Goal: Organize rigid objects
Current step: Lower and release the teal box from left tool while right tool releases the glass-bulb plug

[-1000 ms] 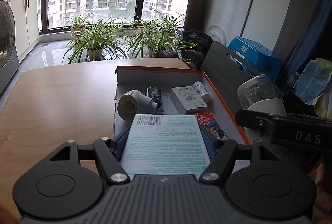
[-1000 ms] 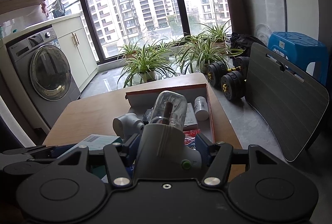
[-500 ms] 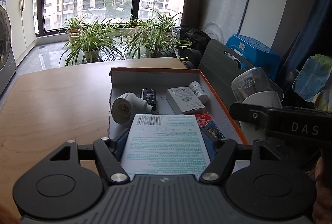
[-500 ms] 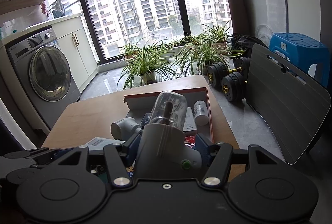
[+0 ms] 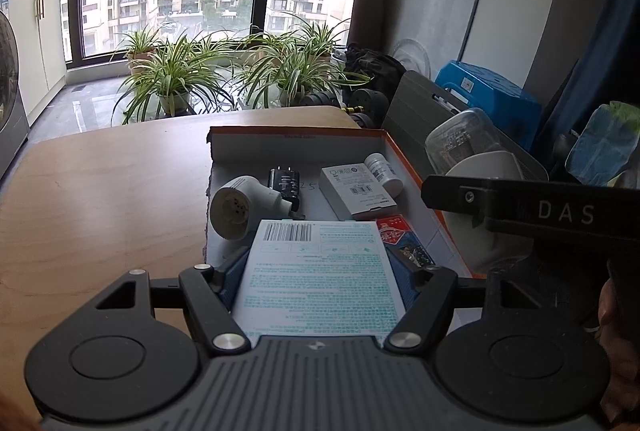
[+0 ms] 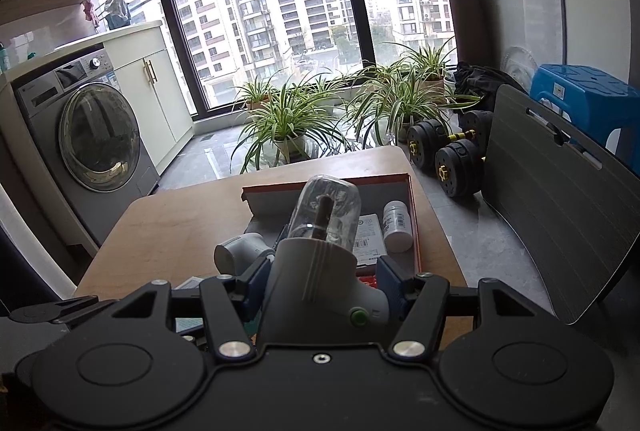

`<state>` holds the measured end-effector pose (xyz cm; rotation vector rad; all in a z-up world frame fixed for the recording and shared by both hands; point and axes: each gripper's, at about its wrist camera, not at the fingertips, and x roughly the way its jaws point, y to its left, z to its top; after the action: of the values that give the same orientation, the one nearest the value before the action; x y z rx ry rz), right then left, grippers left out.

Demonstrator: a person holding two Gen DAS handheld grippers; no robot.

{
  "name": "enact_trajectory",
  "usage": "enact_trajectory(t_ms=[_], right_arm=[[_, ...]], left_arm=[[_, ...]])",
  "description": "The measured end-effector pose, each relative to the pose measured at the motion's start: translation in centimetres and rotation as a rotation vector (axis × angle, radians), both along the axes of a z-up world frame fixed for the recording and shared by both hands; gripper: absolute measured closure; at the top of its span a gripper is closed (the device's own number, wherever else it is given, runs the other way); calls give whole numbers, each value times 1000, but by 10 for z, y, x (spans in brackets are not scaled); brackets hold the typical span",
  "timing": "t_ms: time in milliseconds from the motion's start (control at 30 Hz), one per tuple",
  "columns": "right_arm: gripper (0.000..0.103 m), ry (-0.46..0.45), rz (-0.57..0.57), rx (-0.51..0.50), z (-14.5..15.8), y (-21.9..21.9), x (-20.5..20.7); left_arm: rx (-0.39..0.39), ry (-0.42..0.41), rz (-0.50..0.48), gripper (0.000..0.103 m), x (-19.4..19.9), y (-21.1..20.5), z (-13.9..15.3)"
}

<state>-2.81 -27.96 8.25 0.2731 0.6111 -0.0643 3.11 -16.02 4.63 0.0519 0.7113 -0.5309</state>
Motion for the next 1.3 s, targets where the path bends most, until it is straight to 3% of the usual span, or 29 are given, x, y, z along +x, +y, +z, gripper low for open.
enact_trajectory(t_ms=[267,400,567,900,1000,1300], right_arm=[[33,33,26,-3,-4,-6,26],[44,42,45,4,-5,-10,43],[46,46,52,-10,-3,-14,63],[42,-12,-22,-27,11,-33,31],[39,-14,-32,-22,13,-36,16],[24,-23,-37,-39,19,-30,-29]], left_arm=[[6,15,-11,31,5,-6,-6],[9,23,-21,31,7,-10,-10],[17,37,-30,31,14,-14,-16],[4,65,-42,31,26,-23,-22],[-4,58,-35,14,24,-22,-22],[1,24,59,4,10,1,5]])
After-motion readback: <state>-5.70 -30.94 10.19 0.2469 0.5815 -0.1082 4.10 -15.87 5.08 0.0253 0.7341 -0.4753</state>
